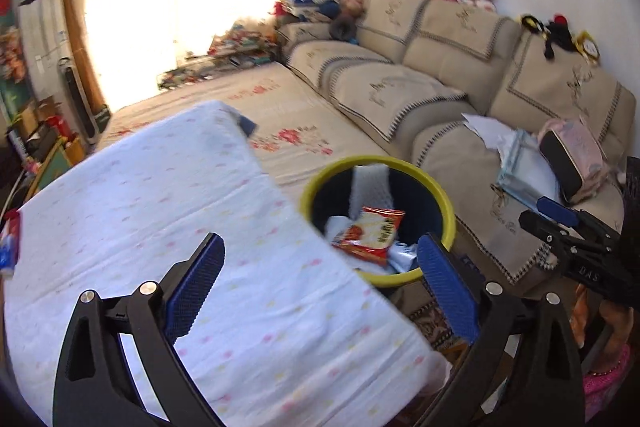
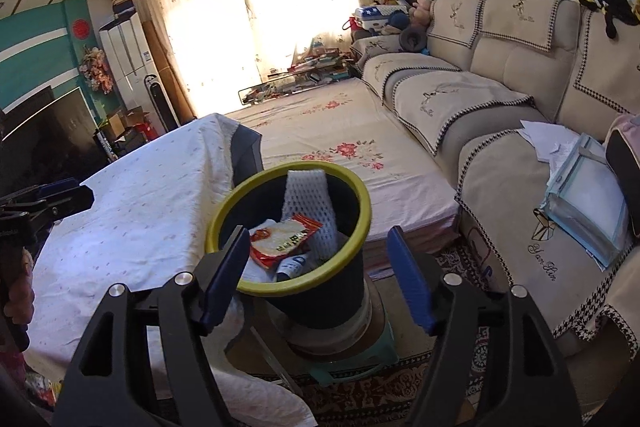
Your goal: Collect trash
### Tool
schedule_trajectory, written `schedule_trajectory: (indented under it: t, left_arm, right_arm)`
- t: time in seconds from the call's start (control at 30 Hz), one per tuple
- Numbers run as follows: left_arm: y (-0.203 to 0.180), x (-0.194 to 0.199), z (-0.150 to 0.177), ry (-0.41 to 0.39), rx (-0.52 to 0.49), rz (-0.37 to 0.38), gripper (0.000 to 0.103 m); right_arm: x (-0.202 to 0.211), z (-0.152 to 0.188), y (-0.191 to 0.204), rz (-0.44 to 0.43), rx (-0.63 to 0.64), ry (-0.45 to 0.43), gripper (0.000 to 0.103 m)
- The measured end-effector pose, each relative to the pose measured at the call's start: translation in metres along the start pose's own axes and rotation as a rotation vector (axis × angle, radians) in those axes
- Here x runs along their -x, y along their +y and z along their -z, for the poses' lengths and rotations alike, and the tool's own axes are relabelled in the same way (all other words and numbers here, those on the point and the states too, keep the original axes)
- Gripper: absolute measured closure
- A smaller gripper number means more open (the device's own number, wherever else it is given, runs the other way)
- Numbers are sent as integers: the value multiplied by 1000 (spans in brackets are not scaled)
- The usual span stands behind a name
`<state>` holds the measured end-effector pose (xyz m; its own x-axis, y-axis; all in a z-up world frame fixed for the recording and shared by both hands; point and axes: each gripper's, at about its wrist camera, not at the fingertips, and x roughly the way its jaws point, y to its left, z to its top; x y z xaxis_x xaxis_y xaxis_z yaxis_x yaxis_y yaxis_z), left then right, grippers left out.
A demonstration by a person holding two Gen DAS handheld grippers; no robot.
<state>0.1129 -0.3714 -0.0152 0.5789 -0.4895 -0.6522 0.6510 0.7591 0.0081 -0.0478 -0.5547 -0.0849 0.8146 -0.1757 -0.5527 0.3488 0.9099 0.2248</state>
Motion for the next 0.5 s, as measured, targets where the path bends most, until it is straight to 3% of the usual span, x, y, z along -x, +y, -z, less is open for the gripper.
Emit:
schedule_trajectory:
  t: [0.37, 0.5]
  left_arm:
    - [101, 137, 88, -139, 176, -281, 5]
    - [131, 173, 116, -159, 252, -343, 5]
  right_arm:
    - [16, -9, 105, -136, 183, -13, 33]
    - [29, -7, 149, -164, 264, -27, 22]
